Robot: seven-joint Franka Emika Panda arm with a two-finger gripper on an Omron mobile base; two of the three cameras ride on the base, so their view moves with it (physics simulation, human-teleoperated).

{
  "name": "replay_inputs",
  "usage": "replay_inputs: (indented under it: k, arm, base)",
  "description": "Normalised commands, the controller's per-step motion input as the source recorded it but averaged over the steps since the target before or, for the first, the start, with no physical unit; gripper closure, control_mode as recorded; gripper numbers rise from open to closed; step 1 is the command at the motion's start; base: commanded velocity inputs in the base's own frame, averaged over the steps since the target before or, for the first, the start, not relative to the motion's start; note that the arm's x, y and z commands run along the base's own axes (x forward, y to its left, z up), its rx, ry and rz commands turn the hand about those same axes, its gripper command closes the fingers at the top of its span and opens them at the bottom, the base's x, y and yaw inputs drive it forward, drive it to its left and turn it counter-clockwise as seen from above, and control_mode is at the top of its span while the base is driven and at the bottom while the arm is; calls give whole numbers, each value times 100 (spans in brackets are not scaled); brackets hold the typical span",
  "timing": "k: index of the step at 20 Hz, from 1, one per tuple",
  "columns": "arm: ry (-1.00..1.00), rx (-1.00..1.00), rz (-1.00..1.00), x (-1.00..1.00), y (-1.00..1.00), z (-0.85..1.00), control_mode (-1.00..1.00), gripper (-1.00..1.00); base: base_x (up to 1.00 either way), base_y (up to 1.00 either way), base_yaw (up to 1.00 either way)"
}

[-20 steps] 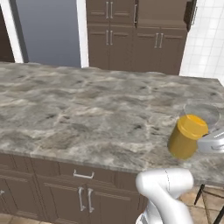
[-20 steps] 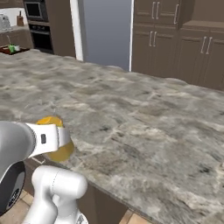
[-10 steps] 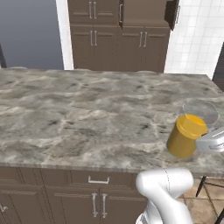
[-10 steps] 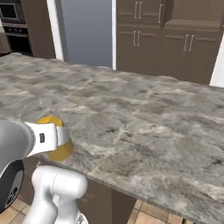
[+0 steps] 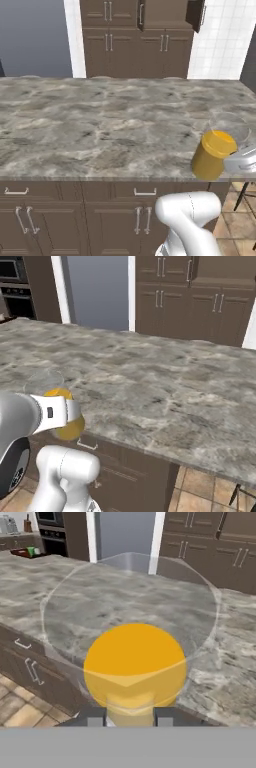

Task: There is a tray on the dining counter. Grab the cup, mug, and pitcher and place them on the tray. The pitcher may be placed next to the tray if it cannot fit the tray.

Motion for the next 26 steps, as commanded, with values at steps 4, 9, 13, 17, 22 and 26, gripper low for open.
replay_inputs:
  k: [4, 9, 13, 17, 22, 26]
  arm:
    - [0, 0, 0, 0, 0, 0, 100, 100]
    - [0, 0, 0, 0, 0, 0, 100, 100]
    - [0, 0, 0, 0, 0, 0, 100, 100]
    - [0, 0, 0, 0, 0, 0, 100, 100]
    - [0, 0, 0, 0, 0, 0, 100, 100]
    - [0, 0, 0, 0, 0, 0, 100, 100]
  base:
    - [-89, 100, -9]
    - [-13, 100, -15]
    - [17, 100, -15]
    - [31, 100, -13]
    - [28, 100, -7]
    - [24, 100, 0]
